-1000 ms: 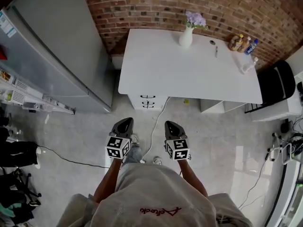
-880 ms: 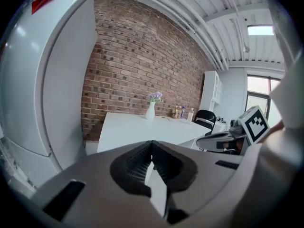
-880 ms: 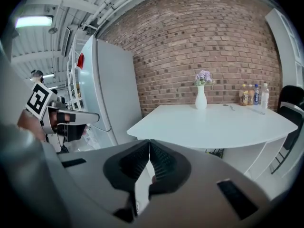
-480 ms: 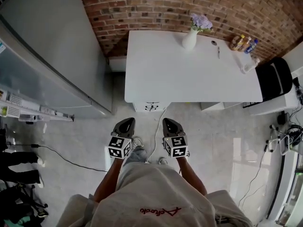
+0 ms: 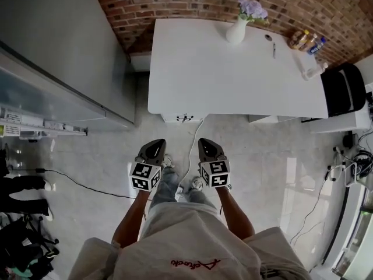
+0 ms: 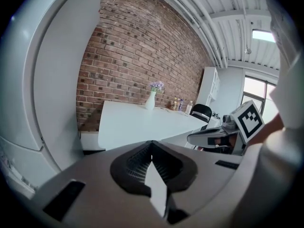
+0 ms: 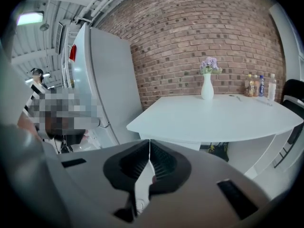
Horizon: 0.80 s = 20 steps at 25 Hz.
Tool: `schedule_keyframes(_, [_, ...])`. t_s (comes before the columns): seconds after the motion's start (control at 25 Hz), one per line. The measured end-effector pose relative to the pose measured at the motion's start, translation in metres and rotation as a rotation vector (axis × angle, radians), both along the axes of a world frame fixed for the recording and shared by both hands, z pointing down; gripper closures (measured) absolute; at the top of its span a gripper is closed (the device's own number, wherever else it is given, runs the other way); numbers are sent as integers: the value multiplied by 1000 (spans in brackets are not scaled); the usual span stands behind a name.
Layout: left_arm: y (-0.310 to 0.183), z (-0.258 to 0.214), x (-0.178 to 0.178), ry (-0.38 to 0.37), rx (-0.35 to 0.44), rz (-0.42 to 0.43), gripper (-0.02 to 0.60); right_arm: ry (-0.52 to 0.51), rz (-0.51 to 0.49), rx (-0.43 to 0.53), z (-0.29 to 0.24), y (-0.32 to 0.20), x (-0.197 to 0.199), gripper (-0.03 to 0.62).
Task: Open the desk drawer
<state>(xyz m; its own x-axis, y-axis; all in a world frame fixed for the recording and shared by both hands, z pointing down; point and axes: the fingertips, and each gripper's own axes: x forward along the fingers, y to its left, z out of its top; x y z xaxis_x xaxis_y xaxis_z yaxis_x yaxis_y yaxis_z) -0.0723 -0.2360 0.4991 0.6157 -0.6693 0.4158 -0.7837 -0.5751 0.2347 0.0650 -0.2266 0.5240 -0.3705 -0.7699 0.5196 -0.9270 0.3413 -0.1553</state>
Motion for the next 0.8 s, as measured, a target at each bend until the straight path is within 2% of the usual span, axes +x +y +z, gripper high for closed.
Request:
schedule_keyframes(0.4, [46, 34, 20, -24, -21, -42, 569, -12, -57, -20, 39, 31, 17, 576])
schedule_keyframes(0.8, [89, 112, 38, -20, -87, -51, 569, -27, -13, -123, 135, 85, 36, 576])
